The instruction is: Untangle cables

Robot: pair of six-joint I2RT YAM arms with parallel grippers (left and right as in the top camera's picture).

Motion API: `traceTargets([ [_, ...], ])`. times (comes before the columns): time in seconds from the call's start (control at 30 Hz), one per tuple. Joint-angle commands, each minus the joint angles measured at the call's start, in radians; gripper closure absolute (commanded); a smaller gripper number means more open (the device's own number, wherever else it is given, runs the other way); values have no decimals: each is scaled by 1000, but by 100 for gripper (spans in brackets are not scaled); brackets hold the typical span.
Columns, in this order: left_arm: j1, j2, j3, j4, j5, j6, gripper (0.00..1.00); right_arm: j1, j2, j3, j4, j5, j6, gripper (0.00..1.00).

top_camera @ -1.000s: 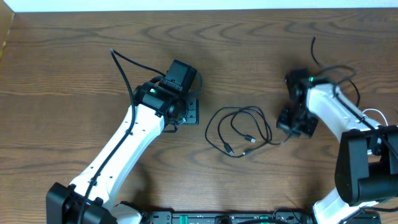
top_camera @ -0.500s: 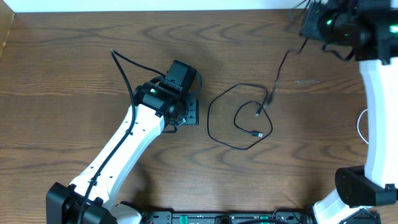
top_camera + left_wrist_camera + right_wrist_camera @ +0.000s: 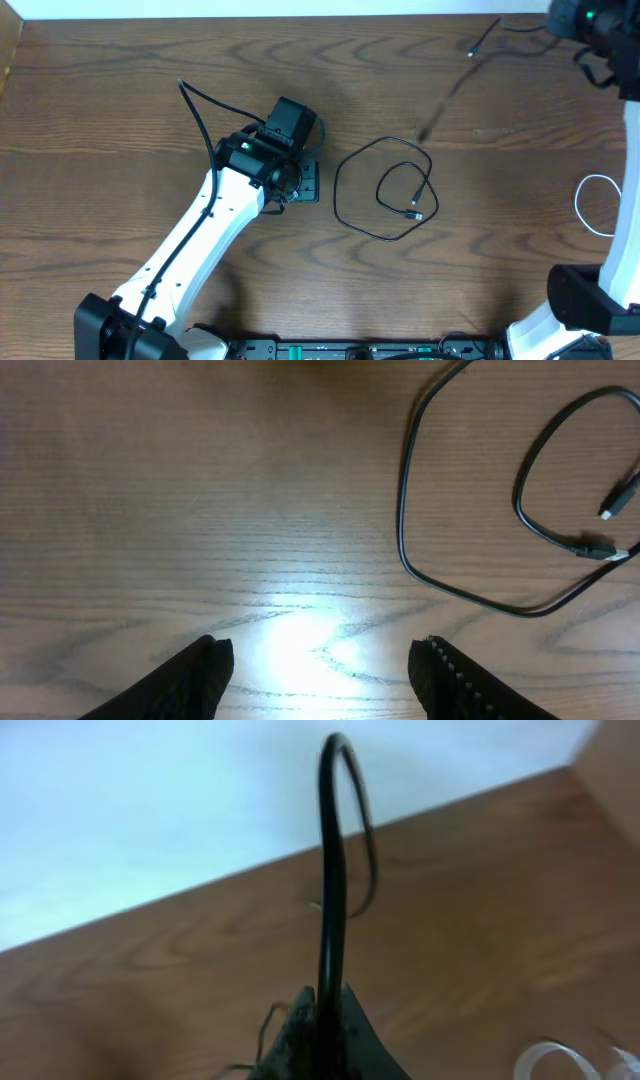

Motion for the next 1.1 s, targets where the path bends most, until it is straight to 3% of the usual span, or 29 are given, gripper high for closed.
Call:
traceTargets([
  [0.0, 4, -2, 5, -7, -16, -9, 38, -99, 1, 4, -8, 109, -45, 99],
  [0.17, 4, -2, 5, -16, -16, -9, 38, -291, 1, 2, 36, 145, -6, 99],
  [0.37, 4, -2, 5, -18, -16, -9, 38, -412, 13, -74, 37, 114, 14, 99],
  [0.8, 4, -2, 5, -18, -5, -9, 38, -501, 33, -468, 226, 103, 20, 99],
  [1.07, 4, -2, 5, -18, -5, -9, 38, -579, 33, -542, 310, 102, 27, 99],
])
